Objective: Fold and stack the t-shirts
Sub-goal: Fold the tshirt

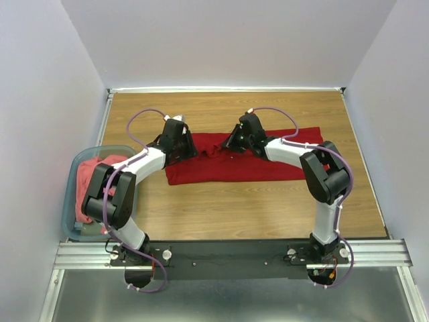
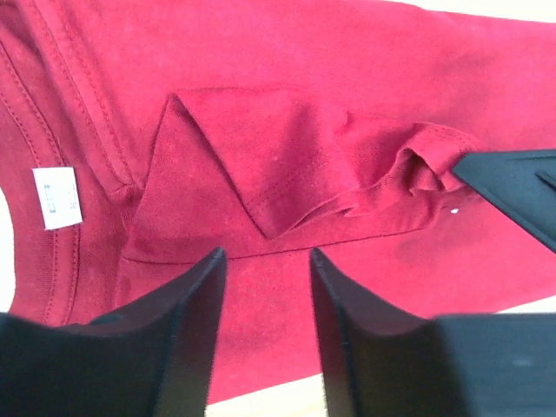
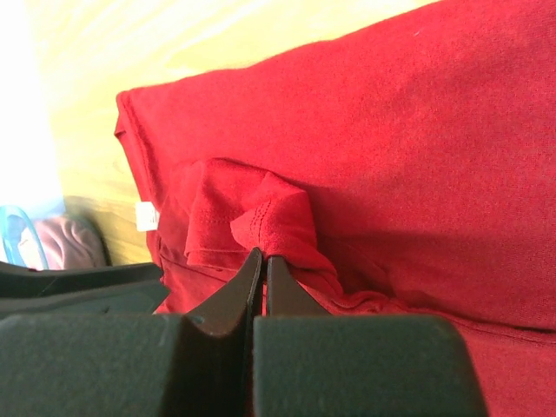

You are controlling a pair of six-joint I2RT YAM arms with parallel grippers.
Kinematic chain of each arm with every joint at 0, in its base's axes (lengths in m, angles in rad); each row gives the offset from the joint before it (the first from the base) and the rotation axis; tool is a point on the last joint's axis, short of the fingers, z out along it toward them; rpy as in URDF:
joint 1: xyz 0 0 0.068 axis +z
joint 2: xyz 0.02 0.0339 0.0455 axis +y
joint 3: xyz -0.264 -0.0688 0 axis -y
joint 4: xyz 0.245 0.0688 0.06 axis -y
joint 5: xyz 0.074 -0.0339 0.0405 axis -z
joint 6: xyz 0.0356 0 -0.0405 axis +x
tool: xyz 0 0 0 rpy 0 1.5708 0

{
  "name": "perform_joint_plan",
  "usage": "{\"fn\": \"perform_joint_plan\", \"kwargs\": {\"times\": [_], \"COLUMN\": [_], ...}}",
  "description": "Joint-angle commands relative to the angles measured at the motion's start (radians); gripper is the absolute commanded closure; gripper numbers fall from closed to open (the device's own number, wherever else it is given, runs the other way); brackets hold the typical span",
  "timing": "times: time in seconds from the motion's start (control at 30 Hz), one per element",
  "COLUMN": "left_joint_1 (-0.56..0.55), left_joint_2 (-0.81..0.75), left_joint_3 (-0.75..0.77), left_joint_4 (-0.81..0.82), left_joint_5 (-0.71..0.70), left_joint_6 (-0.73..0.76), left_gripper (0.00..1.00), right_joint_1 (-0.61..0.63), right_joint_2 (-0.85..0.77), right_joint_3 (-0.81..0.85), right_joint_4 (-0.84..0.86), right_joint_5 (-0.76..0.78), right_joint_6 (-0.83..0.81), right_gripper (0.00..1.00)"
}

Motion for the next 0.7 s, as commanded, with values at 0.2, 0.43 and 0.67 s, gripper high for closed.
{"fn": "perform_joint_plan", "kwargs": {"times": [0.2,0.43,0.67], "left_joint_1": [-0.032,-0.043,-0.045], "left_joint_2": [0.092,0.118,0.122], "left_joint_3": [0.014,0.020,0.029], "left_joint_4": [0.011,0.039,0.054], "left_joint_5": [-0.044,-0.057,-0.100], "left_joint_6": [-0.102,-0.137,-0.171], "left_gripper": [0.58,0.56,0.56], "right_joint_1": [-0.004,-0.004,-0.006], "right_joint_2": [0.026,0.026,0.026], "right_joint_3": [-0.003,-0.023,-0.036], "right_joint_4": [-0.013,-0.009,-0.004], "right_joint_5": [-0.047,-0.052,-0.059], "right_joint_6": [-0.042,-0.045,-0.048], "right_gripper": [0.96,0.96,0.96]}}
